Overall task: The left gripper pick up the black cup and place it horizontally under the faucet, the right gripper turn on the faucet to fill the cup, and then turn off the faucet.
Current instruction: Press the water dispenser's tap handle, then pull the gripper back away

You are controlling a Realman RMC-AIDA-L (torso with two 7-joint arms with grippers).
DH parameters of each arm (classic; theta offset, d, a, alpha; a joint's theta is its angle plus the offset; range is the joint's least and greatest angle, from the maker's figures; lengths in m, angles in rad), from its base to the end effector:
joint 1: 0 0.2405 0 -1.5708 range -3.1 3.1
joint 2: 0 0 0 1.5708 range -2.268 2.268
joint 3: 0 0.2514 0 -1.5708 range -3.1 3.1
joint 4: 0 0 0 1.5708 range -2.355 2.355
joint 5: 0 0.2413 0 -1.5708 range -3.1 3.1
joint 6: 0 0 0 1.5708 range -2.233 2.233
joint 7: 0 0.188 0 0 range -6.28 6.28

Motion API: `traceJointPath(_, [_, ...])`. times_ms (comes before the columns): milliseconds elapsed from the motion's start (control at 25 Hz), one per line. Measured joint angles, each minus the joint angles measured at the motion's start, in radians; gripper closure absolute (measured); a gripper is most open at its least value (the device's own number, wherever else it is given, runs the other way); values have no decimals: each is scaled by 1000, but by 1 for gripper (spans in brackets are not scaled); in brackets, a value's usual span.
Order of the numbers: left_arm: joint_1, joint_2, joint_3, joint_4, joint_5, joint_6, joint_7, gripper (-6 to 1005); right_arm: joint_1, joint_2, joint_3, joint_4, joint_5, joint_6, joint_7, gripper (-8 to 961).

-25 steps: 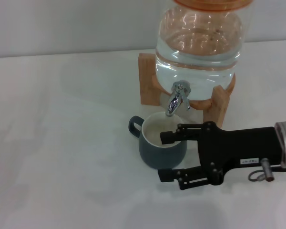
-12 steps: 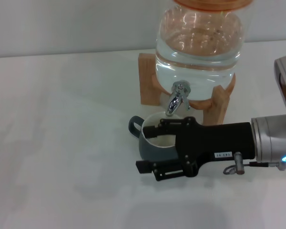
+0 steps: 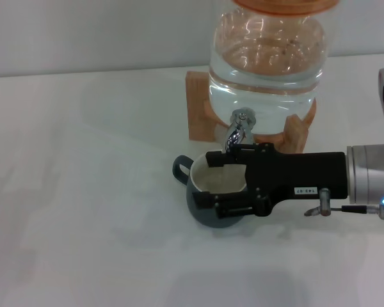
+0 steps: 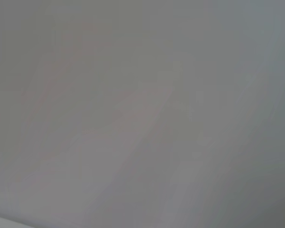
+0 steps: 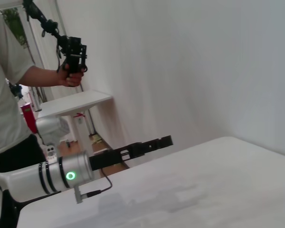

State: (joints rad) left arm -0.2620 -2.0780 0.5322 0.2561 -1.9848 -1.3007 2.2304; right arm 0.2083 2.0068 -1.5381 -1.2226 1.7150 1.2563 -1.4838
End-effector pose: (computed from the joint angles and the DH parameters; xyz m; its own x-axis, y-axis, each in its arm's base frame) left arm -0.3976 0.3304 0.0255 0.4061 0.0636 0.9116 0.9012 -0.1929 -0.3880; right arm 0.1618 0.3366 -0.0503 0.8021 -0.2464 -0.5440 -0.3546 -0.9295 -0.1018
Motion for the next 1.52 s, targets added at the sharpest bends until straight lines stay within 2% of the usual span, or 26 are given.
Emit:
traceJointPath(880, [0, 3, 4, 0, 0, 2, 1, 391, -8, -5, 86, 55, -14, 13, -10, 132])
traceJointPath(1520, [0, 2, 6, 3, 1, 1, 2, 391, 24, -3, 150, 136, -5, 105, -78, 132])
